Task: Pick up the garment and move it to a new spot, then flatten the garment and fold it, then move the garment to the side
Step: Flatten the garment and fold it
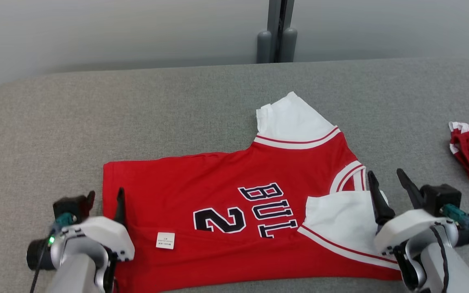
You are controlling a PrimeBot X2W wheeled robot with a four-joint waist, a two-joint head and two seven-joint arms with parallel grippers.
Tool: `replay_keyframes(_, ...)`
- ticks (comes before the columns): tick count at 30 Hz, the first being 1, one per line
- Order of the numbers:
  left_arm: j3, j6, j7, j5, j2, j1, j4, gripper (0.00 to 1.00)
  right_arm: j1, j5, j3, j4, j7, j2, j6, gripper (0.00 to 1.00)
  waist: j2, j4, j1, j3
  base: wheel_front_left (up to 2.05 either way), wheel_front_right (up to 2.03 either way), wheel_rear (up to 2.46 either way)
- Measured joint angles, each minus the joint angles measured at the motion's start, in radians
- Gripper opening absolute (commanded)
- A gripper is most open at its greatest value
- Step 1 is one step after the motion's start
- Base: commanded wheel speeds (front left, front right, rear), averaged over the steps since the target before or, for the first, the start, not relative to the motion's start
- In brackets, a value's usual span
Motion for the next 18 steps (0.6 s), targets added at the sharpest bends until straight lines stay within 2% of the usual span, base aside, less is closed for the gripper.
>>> replay_keyframes(8, -0.014, -0.007, 0.128, 0.001, 0.035, -0.272, 0.191, 1.00, -0.164, -0.011, 0.090, 0.061, 0.000, -0.001, 0.000, 1.00, 0.0000, -0.011, 0.0000, 0.074, 0.00, 0.00, 0.00)
replay_keyframes(13, -0.021, -0.004, 0.191, 0.000, 0.037, -0.329, 0.280, 1.00, -0.220, -0.008, 0.118, 0.089, 0.000, 0.001, 0.000, 1.00, 0.0000, -0.015, 0.0000, 0.108, 0.00, 0.00, 0.00)
replay_keyframes(17, -0.021, -0.006, 0.181, -0.011, 0.036, -0.357, 0.318, 1.00, -0.266, -0.004, 0.144, 0.116, 0.000, -0.003, 0.000, 1.00, 0.0000, -0.014, 0.0000, 0.127, 0.00, 0.00, 0.00)
replay_keyframes(18, -0.021, -0.008, 0.172, -0.013, 0.036, -0.365, 0.324, 0.87, -0.282, -0.003, 0.151, 0.124, 0.000, -0.007, 0.000, 1.00, 0.0000, -0.013, 0.0000, 0.132, 0.00, 0.00, 0.00)
